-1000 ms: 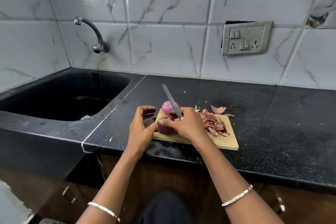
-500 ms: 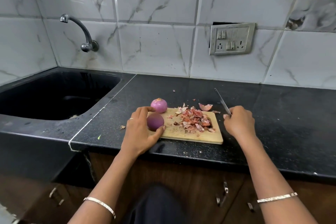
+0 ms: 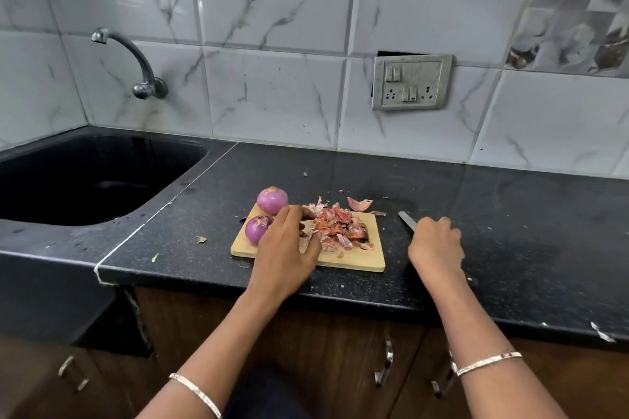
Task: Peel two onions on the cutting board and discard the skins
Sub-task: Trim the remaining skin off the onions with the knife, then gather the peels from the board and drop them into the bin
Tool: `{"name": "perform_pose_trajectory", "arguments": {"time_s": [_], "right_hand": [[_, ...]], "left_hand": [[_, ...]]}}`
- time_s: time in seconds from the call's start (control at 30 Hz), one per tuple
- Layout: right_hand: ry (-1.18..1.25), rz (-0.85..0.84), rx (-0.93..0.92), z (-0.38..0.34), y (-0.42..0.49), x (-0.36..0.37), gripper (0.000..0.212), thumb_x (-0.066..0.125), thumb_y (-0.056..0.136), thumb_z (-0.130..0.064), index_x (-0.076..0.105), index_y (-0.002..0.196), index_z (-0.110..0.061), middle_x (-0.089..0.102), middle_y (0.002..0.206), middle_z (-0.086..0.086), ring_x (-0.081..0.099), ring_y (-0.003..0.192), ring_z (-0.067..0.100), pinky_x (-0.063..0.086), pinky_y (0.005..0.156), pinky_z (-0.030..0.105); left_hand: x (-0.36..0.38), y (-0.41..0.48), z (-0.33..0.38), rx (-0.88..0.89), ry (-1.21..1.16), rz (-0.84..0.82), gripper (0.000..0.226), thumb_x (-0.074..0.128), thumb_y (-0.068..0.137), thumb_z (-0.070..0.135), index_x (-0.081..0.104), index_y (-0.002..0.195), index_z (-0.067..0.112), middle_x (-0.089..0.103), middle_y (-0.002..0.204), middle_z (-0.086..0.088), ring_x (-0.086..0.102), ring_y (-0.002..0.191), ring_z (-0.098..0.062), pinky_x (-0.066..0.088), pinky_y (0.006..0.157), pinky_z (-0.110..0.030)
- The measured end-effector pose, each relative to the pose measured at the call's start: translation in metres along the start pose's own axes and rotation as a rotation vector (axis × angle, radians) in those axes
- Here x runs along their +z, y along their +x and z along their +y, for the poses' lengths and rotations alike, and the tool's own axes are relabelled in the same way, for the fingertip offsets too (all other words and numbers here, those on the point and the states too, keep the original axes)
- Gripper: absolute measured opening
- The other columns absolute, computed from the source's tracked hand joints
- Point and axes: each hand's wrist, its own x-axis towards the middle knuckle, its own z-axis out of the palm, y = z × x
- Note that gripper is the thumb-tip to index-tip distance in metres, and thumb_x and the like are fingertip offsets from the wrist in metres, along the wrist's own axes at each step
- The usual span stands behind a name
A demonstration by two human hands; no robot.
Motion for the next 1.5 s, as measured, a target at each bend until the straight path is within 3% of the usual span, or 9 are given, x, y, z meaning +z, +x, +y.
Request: {"name": "perform_pose_trajectory", "arguments": {"time_s": [0.2, 0.43, 0.57, 0.67, 0.87, 1.13, 1.23, 1.37, 1.5], "right_hand": [[-0.016, 0.105, -0.142, -0.017, 0.01, -0.005, 0.03, 0.063, 0.098, -0.028, 0.064, 0.123, -0.013, 0.058, 0.13, 0.012, 0.053, 0.125, 0.034, 0.042, 0.1, 0.048], [0.229, -0.14, -0.36, -0.059, 0.053, 0.015, 0.07, 0.051, 0.1, -0.058, 0.048, 0.144, -0.004, 0.051, 0.145, 0.017, 0.049, 0.133, 0.032, 0.043, 0.102, 0.04], [0.188, -0.214, -0.409, -0.079, 0.07, 0.02, 0.061, 0.052, 0.103, -0.046, 0.042, 0.152, -0.011, 0.05, 0.151, 0.012, 0.046, 0.139, 0.033, 0.041, 0.107, 0.039], [0.261, -0.201, -0.429, -0.093, 0.07, 0.021, 0.044, 0.061, 0.1, -0.028, 0.058, 0.142, -0.016, 0.06, 0.141, 0.012, 0.057, 0.128, 0.032, 0.046, 0.103, 0.039], [0.484, -0.009, -0.476, -0.104, 0.062, 0.022, 0.024, 0.066, 0.093, 0.001, 0.079, 0.108, -0.013, 0.074, 0.116, 0.009, 0.067, 0.113, 0.026, 0.053, 0.103, 0.041], [0.563, -0.189, -0.537, -0.105, 0.061, -0.003, 0.023, 0.072, 0.086, -0.013, 0.08, 0.104, -0.025, 0.076, 0.11, -0.001, 0.068, 0.105, 0.016, 0.056, 0.097, 0.04], [0.602, -0.243, -0.56, -0.109, 0.062, -0.003, 0.022, 0.072, 0.092, -0.028, 0.077, 0.113, -0.021, 0.074, 0.116, 0.001, 0.066, 0.105, 0.016, 0.054, 0.094, 0.036], [0.413, -0.466, -0.692, -0.123, 0.05, 0.012, 0.066, 0.064, 0.091, -0.06, 0.057, 0.144, -0.02, 0.06, 0.141, 0.002, 0.056, 0.128, 0.021, 0.042, 0.102, 0.032], [0.282, -0.425, -0.837, -0.125, 0.036, 0.026, 0.057, 0.069, 0.093, -0.045, 0.058, 0.142, -0.018, 0.061, 0.141, 0.003, 0.058, 0.128, 0.021, 0.044, 0.106, 0.032]], "left_hand": [[0.02, 0.005, 0.0, -0.128, 0.121, -0.206, 0.062, 0.064, 0.092, 0.052, 0.048, 0.138, 0.013, 0.055, 0.138, -0.004, 0.053, 0.126, -0.021, 0.044, 0.102, -0.034], [0.019, 0.02, 0.009, -0.245, 0.241, -0.296, 0.107, 0.069, 0.079, 0.07, 0.029, 0.152, 0.003, 0.036, 0.158, -0.013, 0.037, 0.144, -0.027, 0.032, 0.116, -0.035], [0.02, 0.032, 0.018, -0.317, 0.256, -0.39, 0.127, 0.07, 0.072, 0.077, 0.014, 0.157, 0.0, 0.024, 0.165, -0.014, 0.03, 0.15, -0.027, 0.033, 0.116, -0.036], [0.021, 0.039, 0.02, -0.362, 0.211, -0.446, 0.135, 0.073, 0.07, 0.075, 0.007, 0.159, -0.001, 0.016, 0.168, -0.016, 0.023, 0.153, -0.028, 0.029, 0.119, -0.037], [0.014, 0.039, 0.017, -0.375, 0.147, -0.462, 0.133, 0.082, 0.07, 0.064, 0.007, 0.159, 0.0, 0.023, 0.166, -0.014, 0.029, 0.151, -0.028, 0.031, 0.118, -0.036], [0.004, 0.033, 0.014, -0.375, 0.238, -0.444, 0.11, 0.086, 0.068, 0.061, 0.034, 0.147, 0.005, 0.05, 0.148, -0.011, 0.052, 0.132, -0.028, 0.045, 0.106, -0.037], [0.002, 0.028, 0.017, -0.357, 0.258, -0.399, 0.105, 0.085, 0.069, 0.06, 0.037, 0.145, 0.007, 0.055, 0.143, -0.009, 0.054, 0.129, -0.026, 0.046, 0.102, -0.036], [-0.003, 0.022, 0.017, -0.324, 0.283, -0.349, 0.088, 0.086, 0.07, 0.058, 0.048, 0.134, 0.011, 0.062, 0.133, -0.005, 0.058, 0.121, -0.023, 0.046, 0.093, -0.032], [-0.009, 0.014, 0.016, -0.311, 0.27, -0.319, 0.085, 0.087, 0.07, 0.054, 0.05, 0.135, 0.013, 0.063, 0.133, -0.004, 0.057, 0.122, -0.022, 0.044, 0.093, -0.03]]}}
